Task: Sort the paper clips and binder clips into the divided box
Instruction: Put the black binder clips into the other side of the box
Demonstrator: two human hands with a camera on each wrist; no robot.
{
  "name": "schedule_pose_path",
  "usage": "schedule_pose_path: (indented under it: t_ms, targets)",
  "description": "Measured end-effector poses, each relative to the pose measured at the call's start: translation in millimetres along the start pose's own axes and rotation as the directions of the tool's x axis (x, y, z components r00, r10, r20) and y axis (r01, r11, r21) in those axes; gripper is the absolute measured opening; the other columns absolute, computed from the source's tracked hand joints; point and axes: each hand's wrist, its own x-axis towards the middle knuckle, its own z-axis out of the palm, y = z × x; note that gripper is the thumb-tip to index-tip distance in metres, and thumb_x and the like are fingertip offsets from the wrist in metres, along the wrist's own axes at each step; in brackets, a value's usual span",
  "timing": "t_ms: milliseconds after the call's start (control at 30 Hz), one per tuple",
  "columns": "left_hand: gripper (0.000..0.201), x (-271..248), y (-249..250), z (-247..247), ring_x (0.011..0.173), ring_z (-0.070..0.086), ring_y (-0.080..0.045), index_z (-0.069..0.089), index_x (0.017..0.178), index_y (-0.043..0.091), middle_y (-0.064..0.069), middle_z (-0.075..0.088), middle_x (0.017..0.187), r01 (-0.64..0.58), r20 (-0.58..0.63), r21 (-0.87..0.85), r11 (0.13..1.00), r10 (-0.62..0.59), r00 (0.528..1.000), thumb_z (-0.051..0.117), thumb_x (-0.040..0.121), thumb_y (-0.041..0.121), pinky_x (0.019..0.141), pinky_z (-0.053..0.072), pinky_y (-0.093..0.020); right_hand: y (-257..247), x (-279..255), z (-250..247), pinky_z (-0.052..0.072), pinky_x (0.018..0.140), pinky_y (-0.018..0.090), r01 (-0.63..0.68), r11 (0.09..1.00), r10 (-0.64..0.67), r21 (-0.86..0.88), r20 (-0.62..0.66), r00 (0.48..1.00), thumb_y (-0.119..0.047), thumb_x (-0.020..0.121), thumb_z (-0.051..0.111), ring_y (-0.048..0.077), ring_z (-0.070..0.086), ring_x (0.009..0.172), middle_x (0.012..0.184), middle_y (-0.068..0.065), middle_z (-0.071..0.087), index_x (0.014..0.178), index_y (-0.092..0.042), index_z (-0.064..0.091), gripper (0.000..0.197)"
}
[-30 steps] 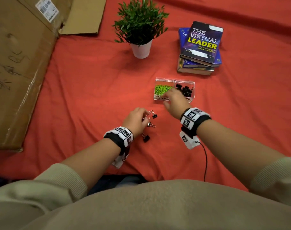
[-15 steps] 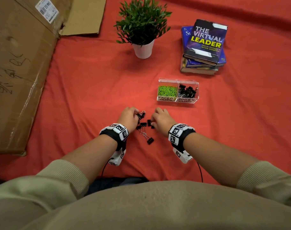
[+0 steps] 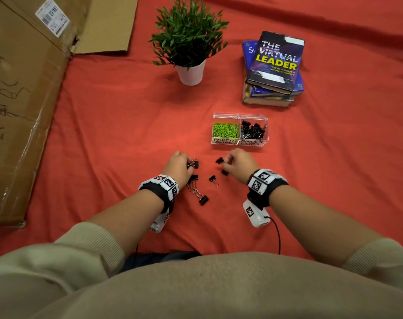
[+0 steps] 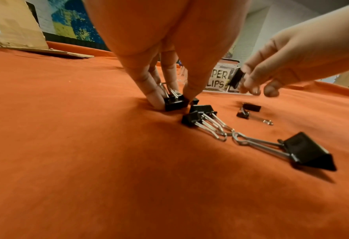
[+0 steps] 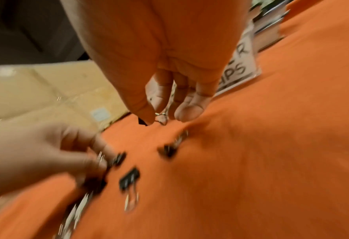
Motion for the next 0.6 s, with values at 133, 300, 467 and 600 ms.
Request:
schedule_pose_path:
  t_ms: [133,300,467,600]
  targets:
    - [0.019,0.3,4.2,0.8,0.101,0.056,-0.027,0.063,0.102,0.010,-0.011,0.055,0.109,-0.027,0.004,-0.044,0.999,0.027,1.000,0.061,0.083,0.015,0.088,0.044,-0.033,6.2,13.5,-49.5,0.044,0.067,0.025,0.010,0.987,0.036,0.160,-0.283,0.958,-0.007,0.082,0.063,0.015,0.053,0.070,0.079,0.004,0.061,0.084,-0.012,0.061,0.005]
    - [0.026,0.7,12.0,0.7,0.100,0.057,-0.024,0.062,0.108,0.012,-0.008,0.058,0.110,-0.033,0.001,-0.108,0.994,0.033,0.999,0.064,0.082,0.013,0.088,0.044,-0.030,19.9,41.0,-83.3,0.051,0.084,0.036,-0.116,0.992,0.091,-0.057,-0.325,0.941,-0.007,0.083,0.057,0.029,0.062,0.086,0.092,0.014,0.067,0.098,-0.005,0.065,0.017]
    - [0.029,4.7,19.0,-4.2,0.097,0.057,-0.023,0.062,0.109,0.013,-0.008,0.059,0.105,-0.051,-0.022,-0.177,0.983,0.048,0.999,0.068,0.081,0.016,0.087,0.044,-0.030,5.3,24.7,-59.4,0.043,0.097,0.037,0.109,0.960,-0.205,-0.258,-0.381,0.902,-0.005,0.083,0.058,0.033,0.051,0.108,0.115,0.018,0.053,0.110,0.000,0.061,0.028]
    - [0.026,8.8,29.0,-8.7,0.091,0.058,-0.018,0.064,0.106,0.016,-0.003,0.059,0.100,-0.096,-0.058,-0.229,0.969,0.085,0.995,0.070,0.080,0.017,0.088,0.048,-0.030,-2.1,4.0,-11.4,0.044,0.100,0.036,0.319,0.889,-0.327,-0.328,0.032,0.944,-0.006,0.084,0.057,0.024,0.047,0.112,0.114,0.008,0.052,0.110,-0.009,0.063,0.027]
